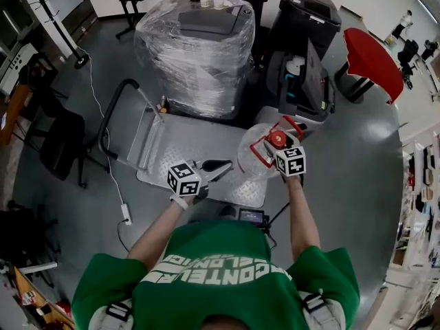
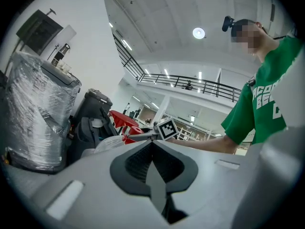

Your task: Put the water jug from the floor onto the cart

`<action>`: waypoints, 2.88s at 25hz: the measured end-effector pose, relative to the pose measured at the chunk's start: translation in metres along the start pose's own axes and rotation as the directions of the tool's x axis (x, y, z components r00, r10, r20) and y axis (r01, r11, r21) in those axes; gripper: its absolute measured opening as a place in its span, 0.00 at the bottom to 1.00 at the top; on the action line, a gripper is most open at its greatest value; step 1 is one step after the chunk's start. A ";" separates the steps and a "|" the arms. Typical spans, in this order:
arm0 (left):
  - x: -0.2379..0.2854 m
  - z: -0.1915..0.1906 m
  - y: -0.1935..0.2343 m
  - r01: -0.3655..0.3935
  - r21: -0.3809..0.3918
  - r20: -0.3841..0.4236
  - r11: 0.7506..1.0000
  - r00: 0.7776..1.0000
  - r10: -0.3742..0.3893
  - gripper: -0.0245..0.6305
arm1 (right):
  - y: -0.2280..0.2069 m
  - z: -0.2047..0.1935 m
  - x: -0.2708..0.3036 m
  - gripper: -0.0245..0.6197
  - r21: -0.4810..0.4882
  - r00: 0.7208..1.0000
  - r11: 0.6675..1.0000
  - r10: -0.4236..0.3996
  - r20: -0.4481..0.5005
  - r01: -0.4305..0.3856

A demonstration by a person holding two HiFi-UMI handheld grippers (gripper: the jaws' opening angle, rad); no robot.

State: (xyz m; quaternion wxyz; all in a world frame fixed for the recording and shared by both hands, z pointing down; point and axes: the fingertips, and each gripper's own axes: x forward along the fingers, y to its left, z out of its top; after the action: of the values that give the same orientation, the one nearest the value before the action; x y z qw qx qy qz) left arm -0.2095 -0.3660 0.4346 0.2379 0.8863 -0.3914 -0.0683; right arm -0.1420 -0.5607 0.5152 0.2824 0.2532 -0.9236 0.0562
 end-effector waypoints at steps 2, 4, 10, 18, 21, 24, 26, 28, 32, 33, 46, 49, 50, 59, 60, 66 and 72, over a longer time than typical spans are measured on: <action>0.007 0.002 0.004 -0.017 0.000 0.007 1.000 1.000 0.017 0.05 | -0.001 0.001 0.007 0.51 -0.015 1.000 1.000 0.027 -0.002 -0.027; 0.014 0.005 0.007 -0.031 -0.001 0.015 1.000 0.999 0.031 0.05 | -0.003 0.002 0.013 0.51 -0.029 0.999 0.998 0.053 -0.004 -0.053; 0.035 -0.003 0.003 -0.056 -0.018 0.023 0.998 0.998 0.057 0.05 | -0.005 0.003 0.028 0.51 -0.089 0.993 0.989 0.114 -0.013 -0.115; 0.055 -0.020 0.001 -0.098 -0.060 0.024 0.993 0.995 0.099 0.05 | 0.005 -0.010 0.039 0.51 -0.164 0.980 0.966 0.193 -0.048 -0.198; 0.061 -0.023 0.001 -0.102 -0.068 0.024 0.992 0.994 0.104 0.05 | 0.006 -0.014 0.042 0.51 -0.173 0.976 0.960 0.210 -0.062 -0.218; 0.063 -0.024 0.002 -0.109 -0.068 0.021 0.992 0.994 0.111 0.05 | 0.009 -0.019 0.045 0.51 -0.181 0.972 0.955 0.224 -0.074 -0.234; 0.064 -0.026 0.003 -0.110 -0.073 0.015 0.991 0.994 0.112 0.05 | 0.013 -0.022 0.044 0.51 -0.186 0.970 0.952 0.232 -0.079 -0.243; 0.064 -0.029 0.001 -0.105 -0.082 0.009 0.991 0.994 0.106 0.05 | 0.016 -0.025 0.042 0.51 -0.188 0.968 0.950 0.237 -0.084 -0.249; 0.067 -0.035 -0.003 -0.098 -0.089 -0.009 0.991 0.995 0.098 0.05 | 0.021 -0.029 0.039 0.51 -0.189 0.964 0.946 0.250 -0.093 -0.263; 0.068 -0.035 -0.003 -0.099 -0.090 -0.009 0.991 0.995 0.099 0.05 | 0.022 -0.029 0.039 0.51 -0.190 0.963 0.945 0.253 -0.094 -0.266; 0.060 -0.040 -0.002 -0.107 -0.100 -0.002 0.989 0.994 0.107 0.05 | 0.034 -0.039 0.040 0.51 -0.205 0.954 0.933 0.273 -0.127 -0.294; 0.057 -0.041 -0.002 -0.107 -0.102 0.002 0.989 0.994 0.107 0.05 | 0.038 -0.041 0.041 0.51 -0.203 0.952 0.933 0.274 -0.137 -0.298; 0.056 -0.042 -0.002 -0.107 -0.103 0.003 0.989 0.994 0.108 0.05 | 0.038 -0.042 0.042 0.51 -0.206 0.951 0.932 0.275 -0.141 -0.299; 0.043 -0.042 0.007 -0.123 -0.122 0.013 0.985 0.992 0.125 0.05 | 0.046 -0.047 0.059 0.51 -0.208 0.941 0.925 0.284 -0.182 -0.319; 0.041 -0.042 0.007 -0.125 -0.128 0.014 0.984 0.992 0.128 0.05 | 0.048 -0.049 0.062 0.51 -0.207 0.939 0.923 0.288 -0.186 -0.324; 0.029 -0.036 0.017 -0.149 -0.135 0.047 0.980 0.987 0.157 0.05 | 0.057 -0.058 0.079 0.51 -0.210 0.924 0.917 0.284 -0.255 -0.340; 0.019 -0.042 0.028 -0.159 -0.169 0.046 0.973 0.984 0.169 0.05 | 0.069 -0.078 0.098 0.51 -0.194 0.905 0.915 0.283 -0.318 -0.354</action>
State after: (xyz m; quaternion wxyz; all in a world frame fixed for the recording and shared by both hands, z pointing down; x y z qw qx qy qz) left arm -0.2017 -0.3805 0.4861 0.3034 0.8257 -0.4634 -0.1073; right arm -0.2079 -0.5243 0.6370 0.4277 0.0501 -0.9023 0.0218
